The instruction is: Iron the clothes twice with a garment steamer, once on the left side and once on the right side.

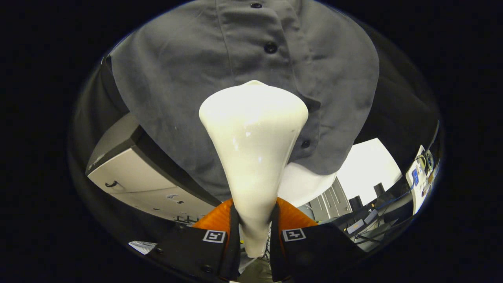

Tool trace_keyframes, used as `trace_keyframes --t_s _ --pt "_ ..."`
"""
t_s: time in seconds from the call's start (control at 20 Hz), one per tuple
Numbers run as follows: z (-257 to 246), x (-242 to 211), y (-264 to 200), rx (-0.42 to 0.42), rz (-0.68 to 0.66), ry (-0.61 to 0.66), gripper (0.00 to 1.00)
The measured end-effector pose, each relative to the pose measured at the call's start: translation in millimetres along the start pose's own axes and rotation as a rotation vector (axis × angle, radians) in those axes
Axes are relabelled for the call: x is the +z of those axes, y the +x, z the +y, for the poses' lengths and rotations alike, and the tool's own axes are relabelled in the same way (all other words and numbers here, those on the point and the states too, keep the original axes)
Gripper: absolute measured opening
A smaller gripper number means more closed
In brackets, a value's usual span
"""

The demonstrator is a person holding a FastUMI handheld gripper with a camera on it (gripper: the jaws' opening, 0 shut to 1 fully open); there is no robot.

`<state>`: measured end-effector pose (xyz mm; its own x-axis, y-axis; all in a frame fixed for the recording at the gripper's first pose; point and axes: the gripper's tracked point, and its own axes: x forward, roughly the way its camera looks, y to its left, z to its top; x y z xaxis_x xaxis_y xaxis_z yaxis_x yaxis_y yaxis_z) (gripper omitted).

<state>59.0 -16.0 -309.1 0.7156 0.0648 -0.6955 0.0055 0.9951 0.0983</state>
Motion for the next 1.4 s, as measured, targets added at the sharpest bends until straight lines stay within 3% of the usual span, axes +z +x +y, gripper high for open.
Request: trace_keyframes --t_s 0.8,1.4 --pt "-22 168 -133 -0.012 -0.378 -0.028 0.38" --pt "-64 237 -151 -0.052 -0.465 -0.029 0.38"
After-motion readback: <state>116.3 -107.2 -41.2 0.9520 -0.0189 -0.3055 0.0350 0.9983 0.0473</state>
